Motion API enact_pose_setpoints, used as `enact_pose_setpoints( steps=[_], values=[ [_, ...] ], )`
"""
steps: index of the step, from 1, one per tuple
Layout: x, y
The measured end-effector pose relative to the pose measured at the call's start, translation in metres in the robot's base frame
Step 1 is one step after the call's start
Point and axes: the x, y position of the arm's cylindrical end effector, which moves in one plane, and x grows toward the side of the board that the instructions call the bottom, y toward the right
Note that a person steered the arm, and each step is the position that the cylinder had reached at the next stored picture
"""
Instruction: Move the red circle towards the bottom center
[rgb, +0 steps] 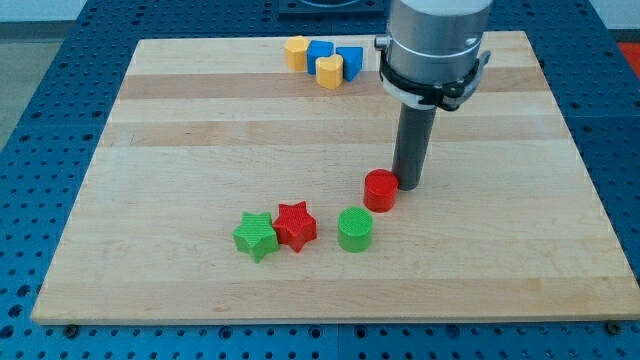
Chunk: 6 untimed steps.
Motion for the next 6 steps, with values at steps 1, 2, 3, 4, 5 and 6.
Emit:
enact_pose_setpoints(
  steps=[1, 2, 3, 4, 5, 6],
  values=[
    [-0.002, -0.002],
    [-0.006, -0.002],
    [-0.006, -0.002],
    [0.002, -0.008],
    [0.014, -0.024],
    [0.027, -0.034]
  ],
)
